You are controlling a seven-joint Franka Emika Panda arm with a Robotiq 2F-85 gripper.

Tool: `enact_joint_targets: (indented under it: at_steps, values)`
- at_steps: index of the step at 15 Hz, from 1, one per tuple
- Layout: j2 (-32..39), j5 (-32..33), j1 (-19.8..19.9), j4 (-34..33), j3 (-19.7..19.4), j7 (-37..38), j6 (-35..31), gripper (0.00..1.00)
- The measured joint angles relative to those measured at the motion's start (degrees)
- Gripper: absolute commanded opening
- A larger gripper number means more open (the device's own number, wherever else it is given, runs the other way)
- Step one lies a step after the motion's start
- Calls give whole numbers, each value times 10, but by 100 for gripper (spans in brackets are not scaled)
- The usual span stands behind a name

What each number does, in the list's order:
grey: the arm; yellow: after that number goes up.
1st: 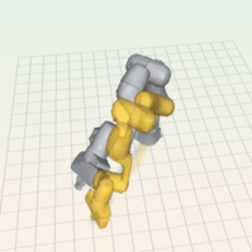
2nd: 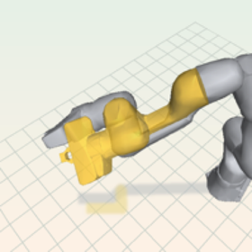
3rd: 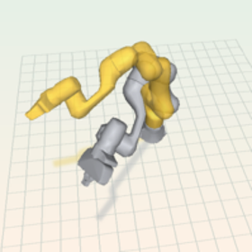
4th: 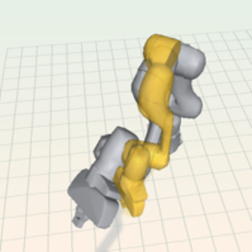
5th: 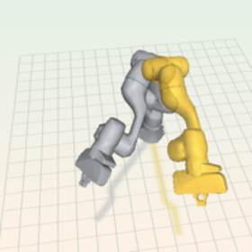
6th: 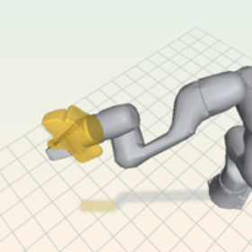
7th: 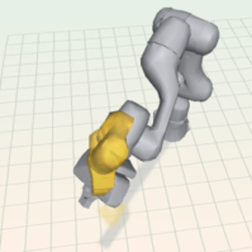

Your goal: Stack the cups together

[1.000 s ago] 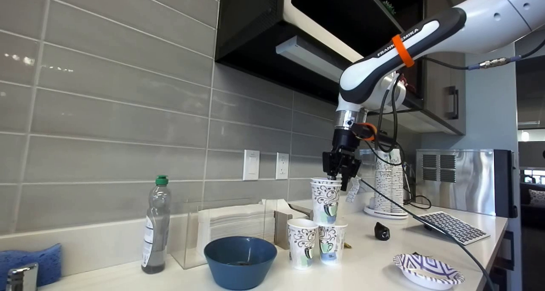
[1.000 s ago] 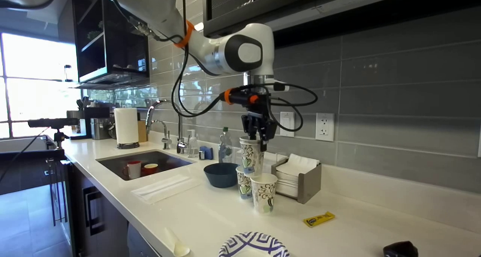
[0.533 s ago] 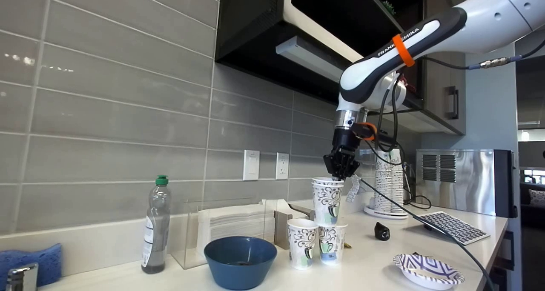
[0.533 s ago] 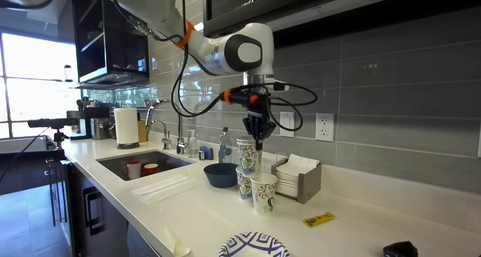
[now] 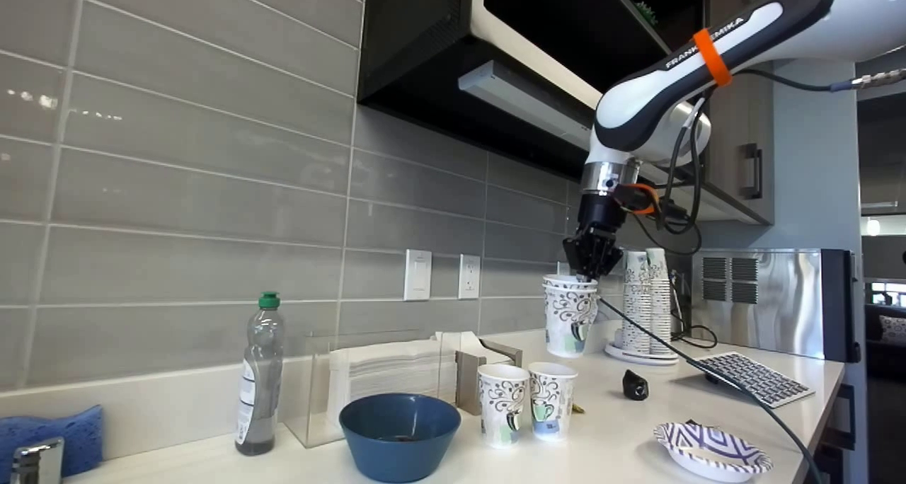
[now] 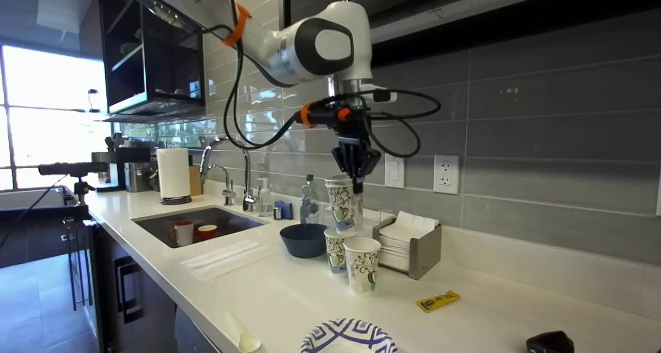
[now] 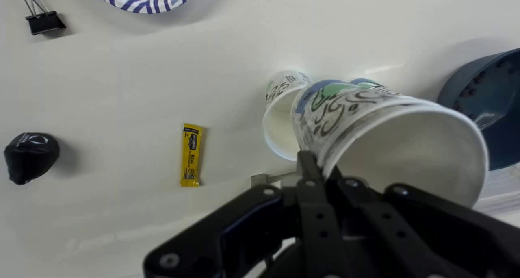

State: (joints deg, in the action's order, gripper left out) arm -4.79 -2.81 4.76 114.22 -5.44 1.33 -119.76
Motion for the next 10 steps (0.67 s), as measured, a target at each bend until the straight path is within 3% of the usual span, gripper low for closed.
enact_joint_targets:
  at_steps: [10]
  values:
    - [-54, 2, 2, 37, -9, -54, -14, 1]
